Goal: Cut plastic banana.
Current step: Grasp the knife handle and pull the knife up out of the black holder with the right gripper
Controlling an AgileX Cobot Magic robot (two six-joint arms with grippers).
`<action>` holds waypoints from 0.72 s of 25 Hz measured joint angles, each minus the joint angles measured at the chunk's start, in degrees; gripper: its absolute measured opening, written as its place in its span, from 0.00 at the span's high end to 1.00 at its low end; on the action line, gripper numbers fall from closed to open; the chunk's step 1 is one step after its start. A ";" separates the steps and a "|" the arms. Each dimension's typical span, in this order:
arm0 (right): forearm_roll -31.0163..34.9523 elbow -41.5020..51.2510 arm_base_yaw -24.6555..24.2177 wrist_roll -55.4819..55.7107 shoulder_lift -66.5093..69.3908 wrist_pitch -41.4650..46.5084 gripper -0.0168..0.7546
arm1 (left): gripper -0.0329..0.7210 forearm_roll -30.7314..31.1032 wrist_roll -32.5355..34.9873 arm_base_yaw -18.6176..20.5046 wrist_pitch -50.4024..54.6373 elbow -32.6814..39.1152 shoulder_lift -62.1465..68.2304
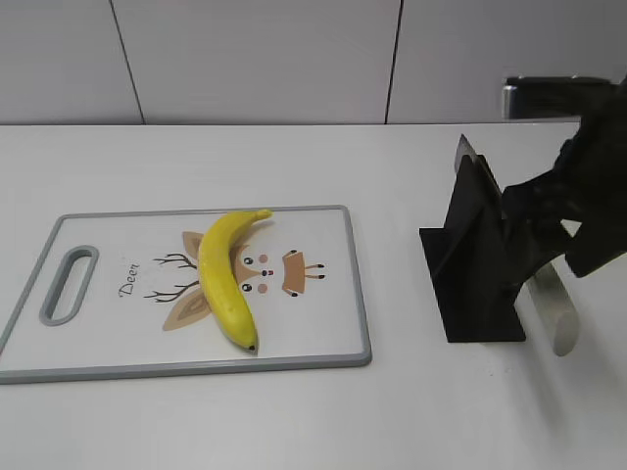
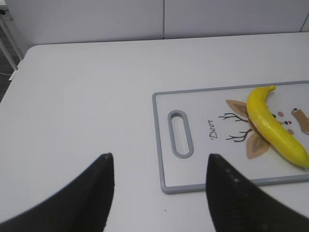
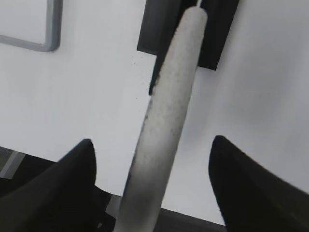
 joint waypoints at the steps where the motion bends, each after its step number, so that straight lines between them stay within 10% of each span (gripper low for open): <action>1: 0.00 0.00 0.00 0.11 1.56 -0.27 0.24 | 0.19 0.06 0.00 0.00 0.00 0.00 0.00; 7: 0.05 0.00 0.00 0.93 7.06 -0.82 0.30 | 0.20 0.13 0.00 0.00 0.00 0.00 0.00; 12: 0.50 0.00 0.04 2.11 7.93 -1.38 0.72 | 0.20 0.13 0.00 0.00 0.00 0.00 0.00; 18: -0.22 0.00 -0.06 3.08 5.40 -1.91 0.72 | 0.20 0.24 0.00 0.00 0.00 0.00 0.00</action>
